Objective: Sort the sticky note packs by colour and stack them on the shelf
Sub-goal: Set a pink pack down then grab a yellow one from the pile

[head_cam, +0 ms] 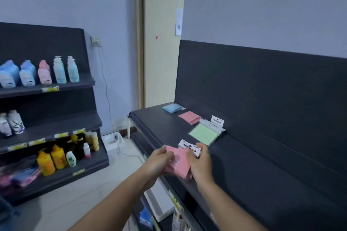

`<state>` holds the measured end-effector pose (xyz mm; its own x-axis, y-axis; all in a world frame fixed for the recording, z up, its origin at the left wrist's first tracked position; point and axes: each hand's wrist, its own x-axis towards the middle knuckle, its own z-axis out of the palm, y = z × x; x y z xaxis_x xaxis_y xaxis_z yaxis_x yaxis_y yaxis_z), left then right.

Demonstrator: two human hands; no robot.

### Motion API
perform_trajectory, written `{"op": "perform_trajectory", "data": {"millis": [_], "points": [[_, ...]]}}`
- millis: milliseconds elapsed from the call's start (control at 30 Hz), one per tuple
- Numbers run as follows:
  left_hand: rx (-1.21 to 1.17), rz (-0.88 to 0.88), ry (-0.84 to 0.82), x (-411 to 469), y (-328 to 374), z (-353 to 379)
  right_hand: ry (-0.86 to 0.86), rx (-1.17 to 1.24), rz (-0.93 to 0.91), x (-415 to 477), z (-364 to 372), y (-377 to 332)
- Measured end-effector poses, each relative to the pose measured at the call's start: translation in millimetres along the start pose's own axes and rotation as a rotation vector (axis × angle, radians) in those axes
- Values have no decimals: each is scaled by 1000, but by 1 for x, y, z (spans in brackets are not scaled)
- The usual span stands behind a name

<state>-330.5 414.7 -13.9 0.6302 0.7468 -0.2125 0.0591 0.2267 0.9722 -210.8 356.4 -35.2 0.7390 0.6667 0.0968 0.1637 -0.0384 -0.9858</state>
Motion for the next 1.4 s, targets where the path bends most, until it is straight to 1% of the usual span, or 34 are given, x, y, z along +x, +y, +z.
{"op": "perform_trajectory", "data": {"millis": [100, 167, 267, 333, 400, 567, 633, 767, 867, 1000, 1100, 1167, 1233, 1300, 1333, 1400], "points": [[-1, -8, -3, 48, 20, -14, -13, 4, 6, 49, 24, -4], [36, -2, -6, 80, 35, -21, -13, 1, -42, 81, 33, -8], [124, 23, -32, 121, 52, -25, -22, -87, -143, 122, 43, -16], [143, 26, -43, 142, 56, -26, -28, -141, -169, 142, 50, -18], [113, 17, -24, 162, 58, -27, -15, -121, -149, 158, 56, -14], [-21, 18, 141, 212, 66, -24, -16, -4, -22, 191, 63, 0], [-30, 32, 146, 233, 72, -24, -13, 35, 7, 206, 66, 4], [15, 53, 75, 274, 77, -27, 38, -17, -19, 232, 71, 8], [99, 78, -4, 310, 76, -31, 96, -39, -7, 256, 79, 10], [186, 94, -150, 357, 78, -36, 182, -120, 6, 286, 92, 14], [283, 136, -226, 388, 76, -37, 217, -197, 42, 307, 98, 18], [429, 226, -216, 405, 70, -37, 231, -301, 83, 318, 102, 22], [684, 367, -137, 423, 64, -38, 257, -421, 108, 328, 107, 25], [921, 440, -37, 436, 61, -38, 273, -537, 134, 338, 112, 26], [964, 434, -19, 439, 60, -36, 275, -586, 153, 343, 115, 26], [955, 394, -49, 444, 57, -33, 289, -652, 183, 347, 119, 27]]}}
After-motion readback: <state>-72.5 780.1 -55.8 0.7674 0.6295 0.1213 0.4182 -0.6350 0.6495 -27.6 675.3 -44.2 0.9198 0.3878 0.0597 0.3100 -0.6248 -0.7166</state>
